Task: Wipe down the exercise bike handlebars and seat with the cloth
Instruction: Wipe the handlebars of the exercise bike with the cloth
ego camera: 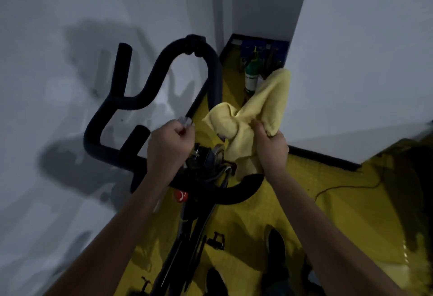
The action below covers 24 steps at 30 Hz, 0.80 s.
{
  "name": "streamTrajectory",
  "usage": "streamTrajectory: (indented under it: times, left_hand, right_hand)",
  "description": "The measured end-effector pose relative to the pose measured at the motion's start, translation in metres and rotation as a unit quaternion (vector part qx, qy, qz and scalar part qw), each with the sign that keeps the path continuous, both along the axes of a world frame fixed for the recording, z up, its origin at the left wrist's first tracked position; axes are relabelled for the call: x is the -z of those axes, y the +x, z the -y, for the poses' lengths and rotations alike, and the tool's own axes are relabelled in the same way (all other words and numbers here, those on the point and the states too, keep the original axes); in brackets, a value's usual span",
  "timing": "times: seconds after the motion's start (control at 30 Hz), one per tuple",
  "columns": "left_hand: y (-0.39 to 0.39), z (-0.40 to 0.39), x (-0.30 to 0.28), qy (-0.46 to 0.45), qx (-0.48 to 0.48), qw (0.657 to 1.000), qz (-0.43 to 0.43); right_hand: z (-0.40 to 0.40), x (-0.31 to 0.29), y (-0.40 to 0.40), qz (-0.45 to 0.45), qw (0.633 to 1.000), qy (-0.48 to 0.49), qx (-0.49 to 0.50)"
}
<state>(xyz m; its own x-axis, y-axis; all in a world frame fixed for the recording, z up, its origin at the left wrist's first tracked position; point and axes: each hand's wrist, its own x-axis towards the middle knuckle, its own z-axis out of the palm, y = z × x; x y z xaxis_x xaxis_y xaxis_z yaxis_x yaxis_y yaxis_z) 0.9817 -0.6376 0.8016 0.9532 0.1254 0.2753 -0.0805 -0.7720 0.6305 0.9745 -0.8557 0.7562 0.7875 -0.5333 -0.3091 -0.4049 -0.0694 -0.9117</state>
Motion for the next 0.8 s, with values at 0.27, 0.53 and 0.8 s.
streamTrajectory:
  times: [0.27, 0.53, 0.8]
  left_hand:
    - [-0.017, -0.027, 0.003, 0.147, 0.005, 0.987, -0.058]
    - [-0.024, -0.017, -0.005, 0.112, -0.02, 0.991, -0.065]
    - [-0.025, -0.016, 0.0, 0.098, -0.005, 0.995, 0.013]
  right_hand:
    - [-0.044, 0.004, -0.076, -0.01, 0.994, 0.096, 0.043]
    - [-0.07, 0.012, -0.109, -0.013, 0.974, 0.217, 0.066]
    - [-0.013, -0.004, -0.02, 0.091, 0.996, -0.014, -0.006]
